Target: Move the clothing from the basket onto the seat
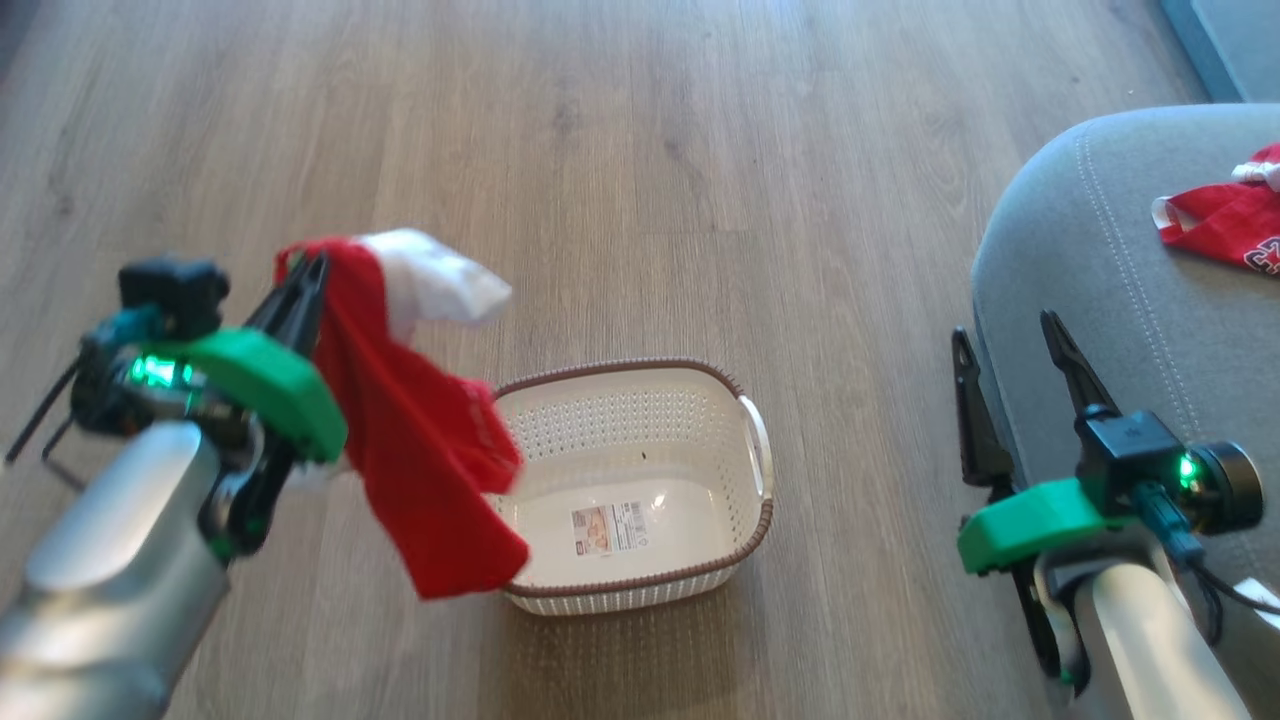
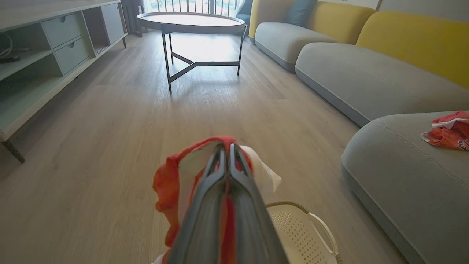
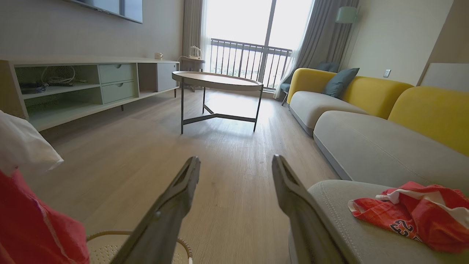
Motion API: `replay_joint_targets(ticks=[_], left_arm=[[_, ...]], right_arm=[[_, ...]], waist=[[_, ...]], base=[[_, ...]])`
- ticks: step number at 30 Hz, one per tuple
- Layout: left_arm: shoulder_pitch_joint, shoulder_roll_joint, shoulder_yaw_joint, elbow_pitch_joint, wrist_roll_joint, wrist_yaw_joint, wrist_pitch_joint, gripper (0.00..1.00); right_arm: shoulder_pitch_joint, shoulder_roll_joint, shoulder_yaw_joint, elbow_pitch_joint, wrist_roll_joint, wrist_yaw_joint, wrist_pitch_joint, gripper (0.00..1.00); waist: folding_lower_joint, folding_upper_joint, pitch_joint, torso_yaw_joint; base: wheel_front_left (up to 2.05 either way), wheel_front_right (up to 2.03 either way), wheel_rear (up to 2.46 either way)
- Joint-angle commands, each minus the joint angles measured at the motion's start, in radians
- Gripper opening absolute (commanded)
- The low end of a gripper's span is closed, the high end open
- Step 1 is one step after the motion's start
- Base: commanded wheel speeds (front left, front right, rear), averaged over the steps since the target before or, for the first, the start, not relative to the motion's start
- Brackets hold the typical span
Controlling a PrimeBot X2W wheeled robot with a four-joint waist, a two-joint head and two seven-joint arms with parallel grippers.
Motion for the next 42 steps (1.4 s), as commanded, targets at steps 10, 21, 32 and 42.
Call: replay_joint_targets(ticks=[10, 21, 32, 42], left_arm=[[0.161, 0.154, 0.163, -0.256, -0.071, 0.104, -0.041, 0.0], [0.375, 0.265, 0.261, -0.488, -0.08, 0.204, -0.05, 0.0], [0.408, 0.284, 0.285, -0.549, -0.091, 0.236, -0.048, 0.0], [0.379, 0.271, 0.277, -0.529, -0.093, 0.225, -0.044, 0.0]], right_arm=[[0.027, -0.016, -0.013, -0.066, 0.008, 0.007, -0.005, 1.0], [0.049, -0.026, -0.024, -0.074, 0.006, 0.007, -0.005, 1.0], [0.057, -0.038, -0.013, -0.061, 0.02, 0.007, -0.004, 1.0], [0.048, -0.044, -0.008, -0.057, 0.026, 0.007, -0.002, 1.0]], waist=[[0.0, 0.0, 0.001, 0.014], [0.0, 0.0, -0.012, 0.035], [0.0, 0.0, -0.025, 0.051], [0.0, 0.0, -0.024, 0.05]], base=[[0.0, 0.0, 0.0], [0.0, 0.0, 0.0], [0.0, 0.0, 0.0], [0.0, 0.0, 0.0]])
